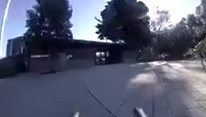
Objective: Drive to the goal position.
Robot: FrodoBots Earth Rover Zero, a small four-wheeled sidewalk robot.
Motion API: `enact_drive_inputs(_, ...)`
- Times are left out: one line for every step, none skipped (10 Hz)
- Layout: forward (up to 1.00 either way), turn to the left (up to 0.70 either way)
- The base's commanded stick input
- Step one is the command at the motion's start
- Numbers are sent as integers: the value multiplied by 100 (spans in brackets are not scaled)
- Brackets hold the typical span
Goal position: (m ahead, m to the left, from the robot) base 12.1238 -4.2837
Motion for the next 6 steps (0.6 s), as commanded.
enact_drive_inputs(100, 0)
enact_drive_inputs(100, 0)
enact_drive_inputs(100, 0)
enact_drive_inputs(100, 0)
enact_drive_inputs(100, 0)
enact_drive_inputs(100, 0)
